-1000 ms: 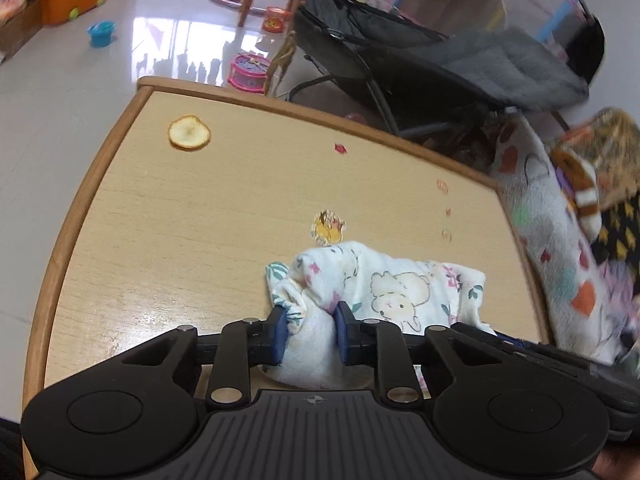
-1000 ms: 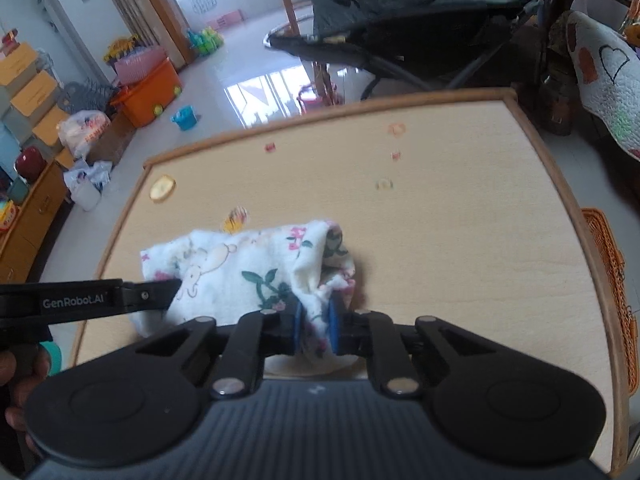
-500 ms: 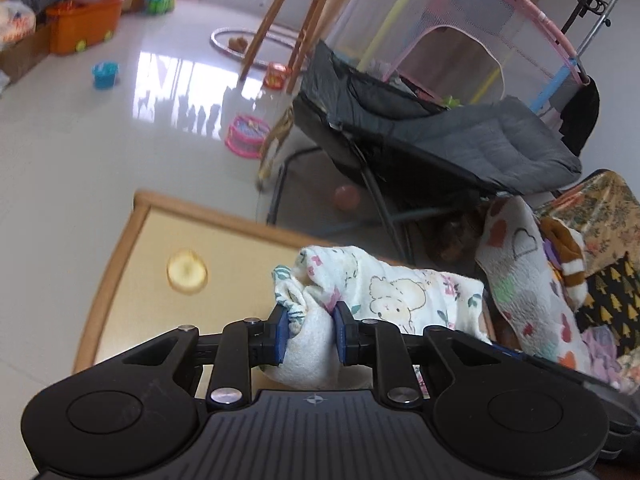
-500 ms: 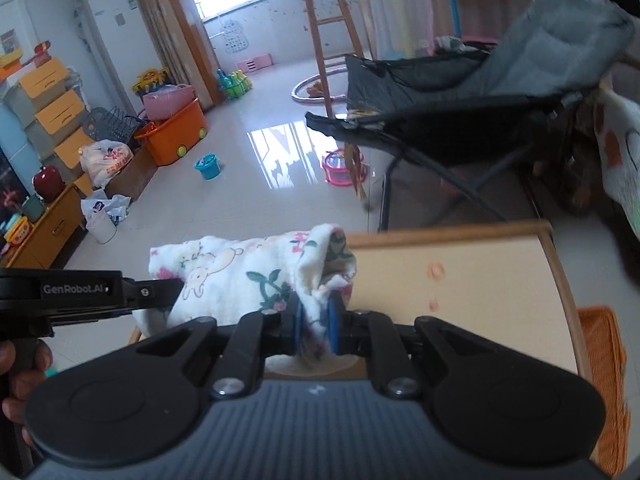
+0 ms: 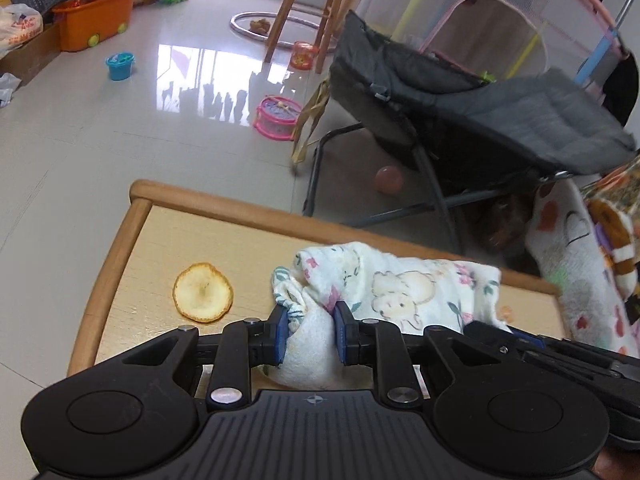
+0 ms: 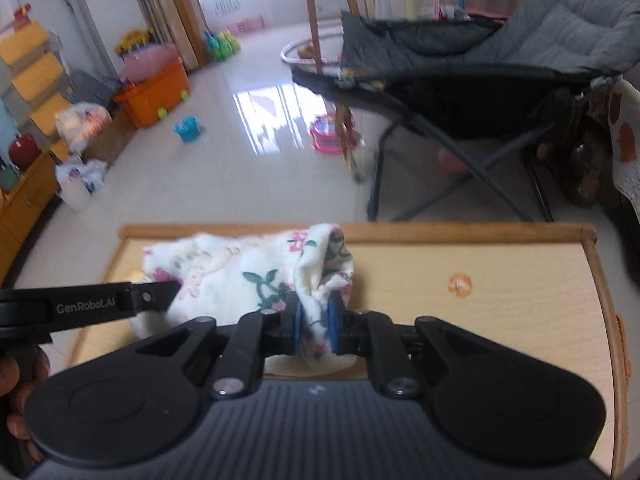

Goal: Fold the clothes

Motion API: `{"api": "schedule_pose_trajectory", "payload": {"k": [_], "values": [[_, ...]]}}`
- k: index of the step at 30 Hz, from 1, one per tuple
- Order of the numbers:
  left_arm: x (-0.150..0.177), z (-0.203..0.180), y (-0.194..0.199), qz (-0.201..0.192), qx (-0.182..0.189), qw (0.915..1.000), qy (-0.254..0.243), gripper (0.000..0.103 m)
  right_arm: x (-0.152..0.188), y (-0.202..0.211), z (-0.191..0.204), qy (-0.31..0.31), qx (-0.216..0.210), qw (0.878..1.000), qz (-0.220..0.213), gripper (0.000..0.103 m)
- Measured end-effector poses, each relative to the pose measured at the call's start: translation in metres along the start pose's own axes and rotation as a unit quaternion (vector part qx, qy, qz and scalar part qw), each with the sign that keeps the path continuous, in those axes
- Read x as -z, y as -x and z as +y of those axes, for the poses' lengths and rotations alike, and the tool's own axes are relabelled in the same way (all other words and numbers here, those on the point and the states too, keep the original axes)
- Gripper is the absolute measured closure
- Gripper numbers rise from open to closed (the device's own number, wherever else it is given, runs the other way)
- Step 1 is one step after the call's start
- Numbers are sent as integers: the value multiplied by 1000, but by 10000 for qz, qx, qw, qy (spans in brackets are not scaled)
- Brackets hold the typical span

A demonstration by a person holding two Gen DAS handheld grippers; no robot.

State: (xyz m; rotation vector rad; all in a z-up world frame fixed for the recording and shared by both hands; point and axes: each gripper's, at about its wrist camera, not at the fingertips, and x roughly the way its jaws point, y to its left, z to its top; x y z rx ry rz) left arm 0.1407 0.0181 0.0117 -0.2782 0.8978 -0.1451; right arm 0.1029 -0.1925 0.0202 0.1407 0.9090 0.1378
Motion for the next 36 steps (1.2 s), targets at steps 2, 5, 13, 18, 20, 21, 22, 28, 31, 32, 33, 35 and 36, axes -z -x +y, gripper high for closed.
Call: {"api": "schedule_pose_trajectory", "payload": {"k": [2,5,13,18,20,21,22,28,31,32,33,35,36], "values": [[-1,0,-4,11,-48,10000,-76,70,4,-3,1,39,41,10000,-10,88],[-4,3,-7,26,-43,9999,-141,70,8,-4,3,106,73,9999,-84,87],[-8,6,7,-25,-325,9986,-410,38,5,17,-4,370,19,9980,-503,64],[-12,12,40,-203,-393,9979,-475,36,7,47,-14,173,291,9970,-696,60],[-12,12,56,-293,-380,9978,-458,36,11,59,-18,3,396,9970,-672,60],[-10,13,64,-338,-373,9978,-435,36,15,65,-20,-97,406,9969,-673,59],[-7,13,72,-369,-354,9978,-417,35,19,70,-23,-204,411,9968,-655,58],[35,8,107,-243,-252,9977,-584,35,60,87,-29,-425,612,9957,-546,55],[67,3,114,-93,-269,9974,-663,35,82,91,-29,-499,707,9954,-406,55],[77,1,116,-56,-296,9972,-689,35,90,92,-28,-500,725,9954,-372,55],[87,0,118,-23,-336,9969,-716,35,96,94,-26,-474,761,9954,-353,55],[104,-2,123,36,-433,9961,-772,35,106,98,-20,-433,812,9954,-275,55],[111,-3,125,85,-468,9958,-781,35,110,100,-17,-415,813,9955,-252,55]]}}
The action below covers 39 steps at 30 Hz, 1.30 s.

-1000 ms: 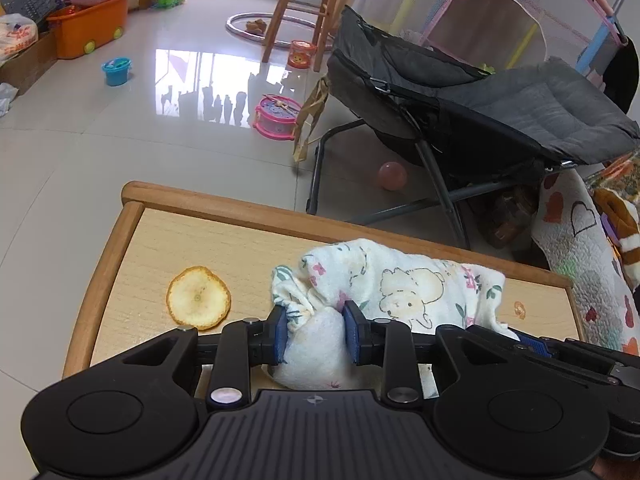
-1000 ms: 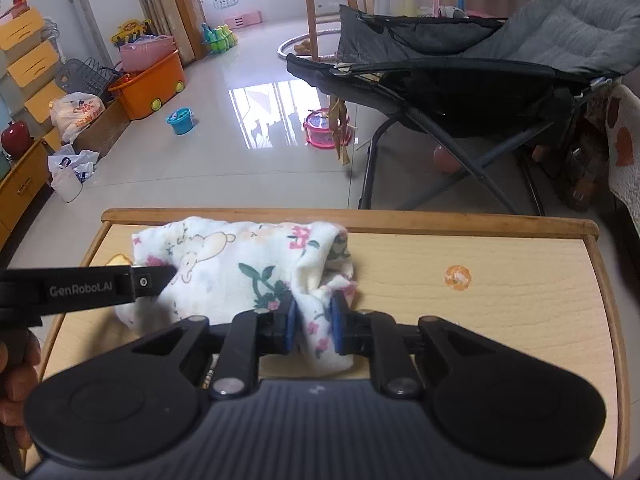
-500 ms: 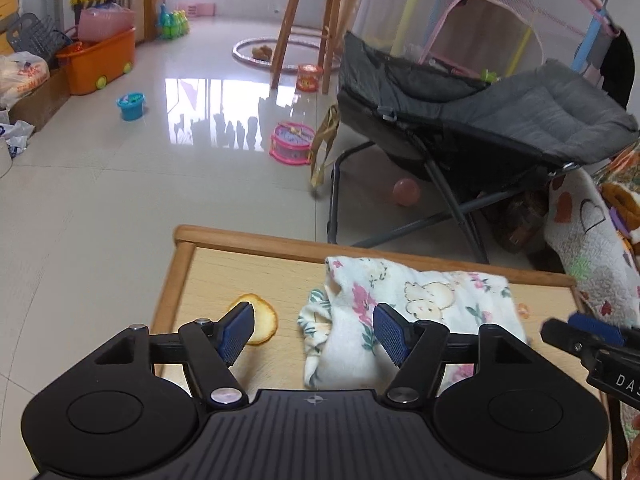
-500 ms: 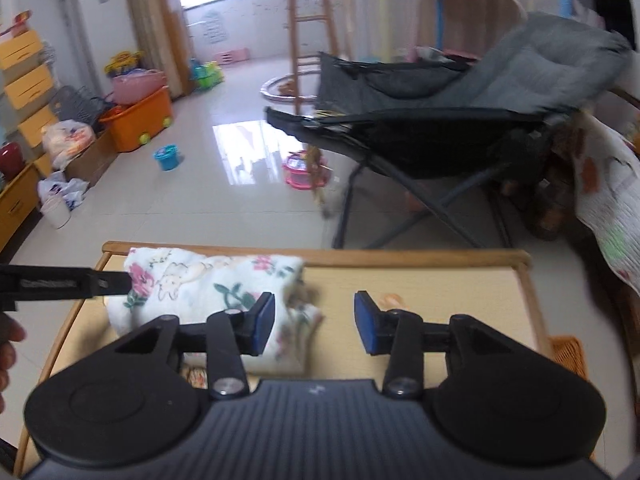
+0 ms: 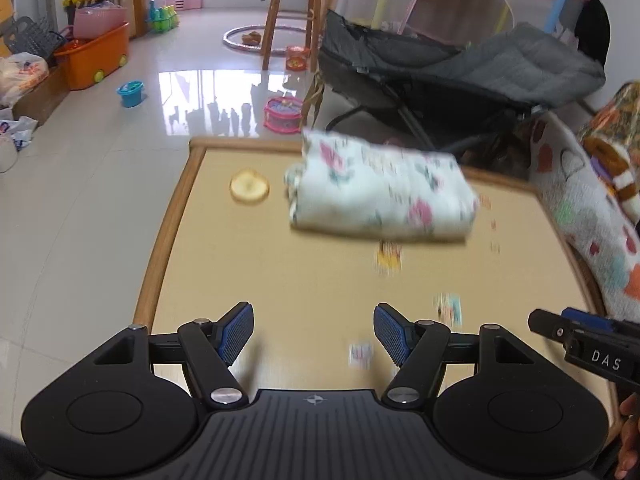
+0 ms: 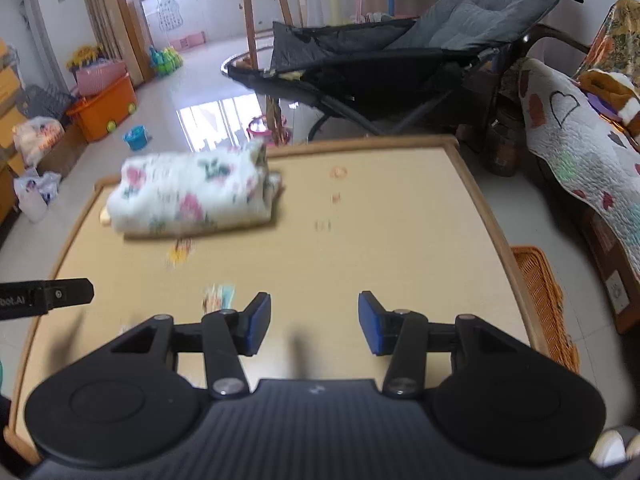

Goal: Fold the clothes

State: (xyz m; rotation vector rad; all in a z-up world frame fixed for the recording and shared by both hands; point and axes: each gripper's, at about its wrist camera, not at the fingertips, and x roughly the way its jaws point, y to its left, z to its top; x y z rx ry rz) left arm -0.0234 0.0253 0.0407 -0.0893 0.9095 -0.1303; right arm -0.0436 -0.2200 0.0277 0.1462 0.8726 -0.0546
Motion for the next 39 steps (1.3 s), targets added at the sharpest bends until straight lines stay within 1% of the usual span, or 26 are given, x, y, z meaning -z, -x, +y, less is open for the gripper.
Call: {"api": "schedule_pose_trajectory", "payload": {"k": [4,6,10,14,20,28,36,39], "values": [[21,-7,7,193,-45,9998,14,35,11,9,9,85,45,9999,93,55],[30,-12,10,213,-86,9997,-62,35,16,15,14,145,29,9998,116,55],[46,-17,18,204,-268,9985,-426,35,29,24,23,335,23,9994,88,55],[55,-13,30,263,-312,9983,-424,35,38,30,28,396,-13,9991,116,55],[55,-17,40,210,-381,9980,-453,35,42,38,28,436,47,9990,80,54],[56,-23,45,173,-246,9983,-497,34,45,41,25,394,93,9991,116,54],[56,-26,50,-19,-299,9984,-475,34,46,40,24,393,123,9990,147,53],[56,-25,49,-16,-291,9985,-469,34,47,40,24,395,118,9990,156,53]]}}
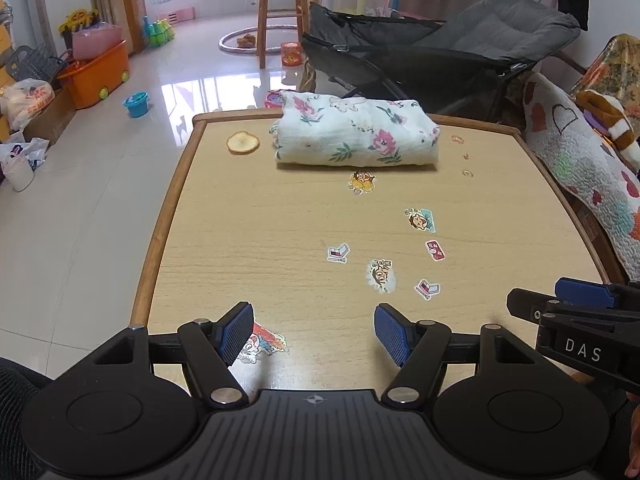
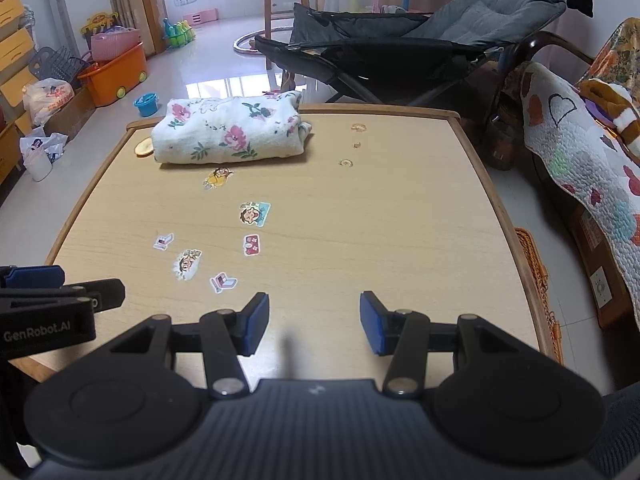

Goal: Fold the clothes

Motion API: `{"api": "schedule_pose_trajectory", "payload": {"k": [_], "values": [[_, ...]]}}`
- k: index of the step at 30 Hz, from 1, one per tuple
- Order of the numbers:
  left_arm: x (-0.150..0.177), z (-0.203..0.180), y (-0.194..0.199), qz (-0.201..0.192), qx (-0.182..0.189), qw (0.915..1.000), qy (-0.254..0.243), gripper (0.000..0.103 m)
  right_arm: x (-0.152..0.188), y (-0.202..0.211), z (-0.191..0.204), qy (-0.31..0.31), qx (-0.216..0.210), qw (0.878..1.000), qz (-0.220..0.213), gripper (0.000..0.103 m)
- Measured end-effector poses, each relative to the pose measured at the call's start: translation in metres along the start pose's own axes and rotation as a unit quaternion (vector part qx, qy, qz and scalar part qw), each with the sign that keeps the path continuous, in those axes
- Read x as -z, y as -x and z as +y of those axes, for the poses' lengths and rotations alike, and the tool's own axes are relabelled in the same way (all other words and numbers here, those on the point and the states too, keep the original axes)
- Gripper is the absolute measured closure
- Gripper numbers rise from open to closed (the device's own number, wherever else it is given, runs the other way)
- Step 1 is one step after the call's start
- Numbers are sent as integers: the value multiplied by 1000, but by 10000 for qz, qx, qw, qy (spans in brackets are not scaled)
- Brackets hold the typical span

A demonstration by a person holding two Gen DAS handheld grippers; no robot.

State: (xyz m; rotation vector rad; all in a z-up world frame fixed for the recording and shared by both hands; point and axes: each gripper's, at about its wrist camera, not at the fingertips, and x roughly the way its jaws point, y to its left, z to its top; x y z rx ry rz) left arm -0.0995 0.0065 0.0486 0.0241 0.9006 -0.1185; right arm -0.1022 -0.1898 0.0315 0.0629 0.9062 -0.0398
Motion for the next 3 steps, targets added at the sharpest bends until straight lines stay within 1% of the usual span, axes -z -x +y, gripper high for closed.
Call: {"api": "schedule_pose_trajectory", "payload": {"k": [3], "values": [[0,0,-1,16,8,10000,0,34,1,0,0,10,-2,10000,11,53]]}}
